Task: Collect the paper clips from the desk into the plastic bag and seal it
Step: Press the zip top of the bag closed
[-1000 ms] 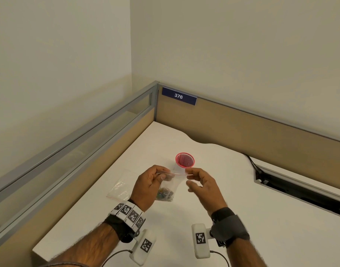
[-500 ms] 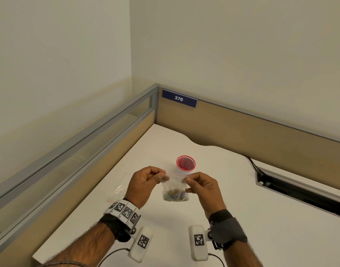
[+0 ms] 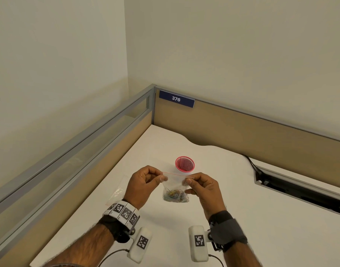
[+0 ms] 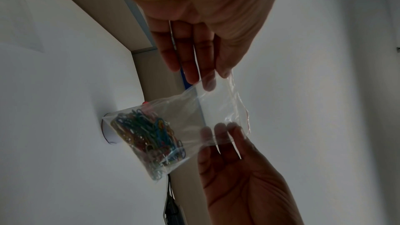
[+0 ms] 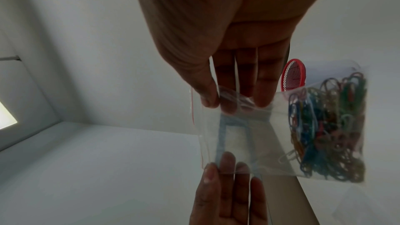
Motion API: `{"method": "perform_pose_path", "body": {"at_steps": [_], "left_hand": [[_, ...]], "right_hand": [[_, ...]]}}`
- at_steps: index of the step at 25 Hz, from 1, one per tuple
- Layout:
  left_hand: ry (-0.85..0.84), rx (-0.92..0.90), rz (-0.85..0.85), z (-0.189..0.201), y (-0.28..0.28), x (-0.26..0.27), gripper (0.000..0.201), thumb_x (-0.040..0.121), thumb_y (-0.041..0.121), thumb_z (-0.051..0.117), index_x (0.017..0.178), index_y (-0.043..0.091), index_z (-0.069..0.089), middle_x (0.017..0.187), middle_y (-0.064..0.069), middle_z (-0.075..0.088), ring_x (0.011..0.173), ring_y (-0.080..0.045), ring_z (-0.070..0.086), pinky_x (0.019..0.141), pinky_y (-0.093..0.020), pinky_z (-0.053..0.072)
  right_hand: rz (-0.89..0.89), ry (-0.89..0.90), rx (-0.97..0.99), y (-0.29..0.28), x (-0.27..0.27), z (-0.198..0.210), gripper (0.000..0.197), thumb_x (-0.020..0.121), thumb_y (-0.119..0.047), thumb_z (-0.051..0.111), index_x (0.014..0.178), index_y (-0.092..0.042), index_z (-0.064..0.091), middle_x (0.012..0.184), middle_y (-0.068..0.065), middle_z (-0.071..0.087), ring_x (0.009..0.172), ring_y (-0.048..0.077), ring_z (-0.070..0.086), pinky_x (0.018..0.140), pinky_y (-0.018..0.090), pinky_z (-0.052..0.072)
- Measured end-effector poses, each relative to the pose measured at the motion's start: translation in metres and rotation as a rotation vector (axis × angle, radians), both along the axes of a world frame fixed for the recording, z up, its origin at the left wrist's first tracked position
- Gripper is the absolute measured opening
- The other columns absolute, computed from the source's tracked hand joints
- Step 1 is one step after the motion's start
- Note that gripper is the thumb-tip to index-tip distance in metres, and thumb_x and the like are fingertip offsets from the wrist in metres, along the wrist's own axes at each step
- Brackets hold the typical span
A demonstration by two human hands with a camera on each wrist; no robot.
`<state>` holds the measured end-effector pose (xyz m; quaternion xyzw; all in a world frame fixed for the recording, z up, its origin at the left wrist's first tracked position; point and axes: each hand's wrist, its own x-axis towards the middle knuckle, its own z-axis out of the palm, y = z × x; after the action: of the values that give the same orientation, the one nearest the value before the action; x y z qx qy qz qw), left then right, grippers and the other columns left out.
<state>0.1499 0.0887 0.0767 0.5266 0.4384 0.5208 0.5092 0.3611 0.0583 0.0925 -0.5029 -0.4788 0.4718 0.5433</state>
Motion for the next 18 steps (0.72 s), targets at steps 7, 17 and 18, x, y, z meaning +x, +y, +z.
{"method": "perform_pose_path", "body": {"at_steps": [7, 17, 18], "left_hand": [[0.037, 0.004, -0.004, 0.0002, 0.0016, 0.0003, 0.008, 0.083, 0.011, 0.077, 0.085, 0.010, 0.070, 0.085, -0.009, 0.078, 0.089, -0.035, 0.072, 0.084, -0.043, 0.057], [0.202, 0.080, 0.020, 0.0066, 0.0011, 0.0005, 0.014, 0.079, 0.003, 0.076, 0.075, 0.013, 0.067, 0.082, -0.004, 0.075, 0.076, -0.011, 0.067, 0.073, -0.017, 0.052], [0.208, 0.086, 0.012, 0.0071, 0.0012, 0.0002, 0.013, 0.079, 0.004, 0.076, 0.075, 0.014, 0.067, 0.081, -0.004, 0.075, 0.077, -0.011, 0.067, 0.074, -0.017, 0.052]], "right_hand": [[0.008, -0.026, -0.013, -0.0014, -0.0008, 0.0024, 0.009, 0.090, -0.001, 0.060, 0.090, 0.003, 0.068, 0.092, 0.019, 0.072, 0.089, 0.034, 0.068, 0.075, 0.040, 0.060], [-0.011, -0.105, -0.026, -0.0046, -0.0037, 0.0054, 0.007, 0.089, -0.004, 0.063, 0.088, -0.003, 0.070, 0.088, 0.008, 0.074, 0.085, 0.025, 0.068, 0.075, 0.032, 0.058], [-0.027, -0.150, -0.026, -0.0044, -0.0039, 0.0049, 0.006, 0.088, -0.007, 0.064, 0.087, -0.007, 0.071, 0.087, 0.005, 0.074, 0.085, 0.022, 0.067, 0.076, 0.031, 0.056]]}}
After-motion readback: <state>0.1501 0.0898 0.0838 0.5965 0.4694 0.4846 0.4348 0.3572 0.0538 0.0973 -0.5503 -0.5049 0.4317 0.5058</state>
